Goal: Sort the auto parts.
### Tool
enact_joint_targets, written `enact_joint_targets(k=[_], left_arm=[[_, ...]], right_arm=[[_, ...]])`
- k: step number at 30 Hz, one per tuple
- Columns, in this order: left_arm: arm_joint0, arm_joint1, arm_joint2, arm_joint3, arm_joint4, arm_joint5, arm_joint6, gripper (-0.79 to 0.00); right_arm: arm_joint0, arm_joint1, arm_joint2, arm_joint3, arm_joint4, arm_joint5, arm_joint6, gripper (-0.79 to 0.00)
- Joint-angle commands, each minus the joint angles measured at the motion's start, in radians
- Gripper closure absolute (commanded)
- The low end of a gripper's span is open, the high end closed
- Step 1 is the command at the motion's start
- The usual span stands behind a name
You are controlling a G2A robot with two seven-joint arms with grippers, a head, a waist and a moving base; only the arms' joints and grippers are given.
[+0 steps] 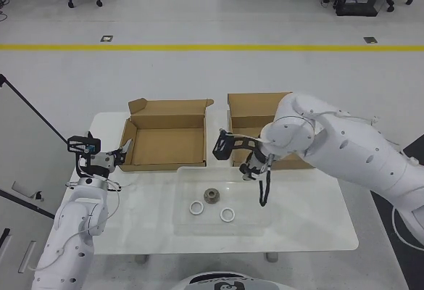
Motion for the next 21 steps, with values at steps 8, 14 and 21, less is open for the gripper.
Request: enact_joint_targets(k=[8, 14, 21], left_arm=[[0.000, 0.000, 0.000, 0.000, 0.000, 0.000, 0.000, -0.785], [0.000, 0.000, 0.000, 0.000, 0.000, 0.000, 0.000, -0.785], [0.000, 0.000, 0.000, 0.000, 0.000, 0.000, 0.000, -0.785]], right_arm=[[-0.061, 0.078, 0.142, -0.029, 0.211, -0.099, -0.035, 0.000], [-0.130, 0.107, 0.214, 0.004, 0.332, -0.181, -0.072, 0.000], [-0.161, 0.114, 0.238, 0.018, 0.412, -0.219, -0.110, 0.000]])
